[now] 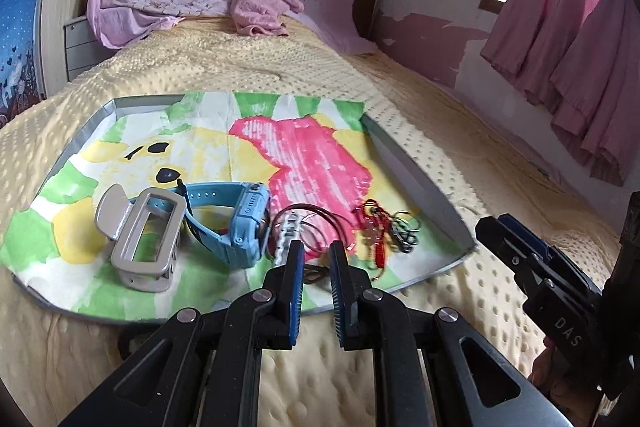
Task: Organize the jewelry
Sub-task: 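Lift both open tools away from the tray toward the remaining jewellery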
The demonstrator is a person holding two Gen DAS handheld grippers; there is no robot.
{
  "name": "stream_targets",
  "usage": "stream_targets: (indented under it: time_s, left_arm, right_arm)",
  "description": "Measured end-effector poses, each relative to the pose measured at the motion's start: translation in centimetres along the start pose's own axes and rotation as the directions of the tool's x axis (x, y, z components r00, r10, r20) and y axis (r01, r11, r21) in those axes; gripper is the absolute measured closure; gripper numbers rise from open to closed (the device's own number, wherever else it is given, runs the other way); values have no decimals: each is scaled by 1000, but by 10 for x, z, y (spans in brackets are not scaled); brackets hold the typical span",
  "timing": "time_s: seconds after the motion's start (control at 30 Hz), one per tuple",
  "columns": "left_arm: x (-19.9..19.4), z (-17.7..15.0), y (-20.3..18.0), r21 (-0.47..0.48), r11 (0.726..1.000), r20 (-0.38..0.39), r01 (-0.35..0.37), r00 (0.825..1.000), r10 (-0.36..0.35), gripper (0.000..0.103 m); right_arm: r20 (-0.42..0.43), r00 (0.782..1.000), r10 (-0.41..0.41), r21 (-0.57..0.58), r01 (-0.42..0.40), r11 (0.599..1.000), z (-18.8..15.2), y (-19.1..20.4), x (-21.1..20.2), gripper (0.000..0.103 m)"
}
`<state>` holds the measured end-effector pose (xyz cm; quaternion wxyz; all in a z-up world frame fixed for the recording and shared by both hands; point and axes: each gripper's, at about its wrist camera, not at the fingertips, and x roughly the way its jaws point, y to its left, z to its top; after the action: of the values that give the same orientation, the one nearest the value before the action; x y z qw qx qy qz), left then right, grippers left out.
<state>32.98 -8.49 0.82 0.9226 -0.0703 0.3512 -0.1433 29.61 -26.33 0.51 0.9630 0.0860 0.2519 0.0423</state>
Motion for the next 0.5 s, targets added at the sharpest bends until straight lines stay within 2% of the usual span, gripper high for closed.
stream_targets:
  time_s: [0.07,0.1,0.17,0.2,0.23,0.37,0.5]
  left_arm:
    - [-6,-2,-1,2,1000,11,-1,1000,1,86]
    - [-9,-3,-1,-1,1000,17,-1,1000,1,80]
    - [-18,-6,1,-12,1000,38,-3,999,4,64]
    - [-23,-8,2,-16,1000,56,-9,998,10,48]
    - [-29,-9,3,-16,1000,77,-15,997,16,37]
    - [-49,-19,5,16,999,121,-31,992,29,31]
    - [-74,-31,12,28,997,181,-67,982,61,14]
  right_arm:
    - [19,1000,-3,3,3,1000,1,-3,-9,58]
    - [24,1000,-4,2,4,1000,2,-3,-13,56]
    - [31,1000,-7,7,7,1000,1,-4,-20,50]
    - [36,999,-5,12,4,1000,1,-5,-24,47]
    - [39,999,-4,16,4,1000,1,-5,-25,46]
    - [47,999,3,14,-3,1000,-2,-4,-36,43]
    - [59,998,16,-3,-16,1000,-7,2,-48,32]
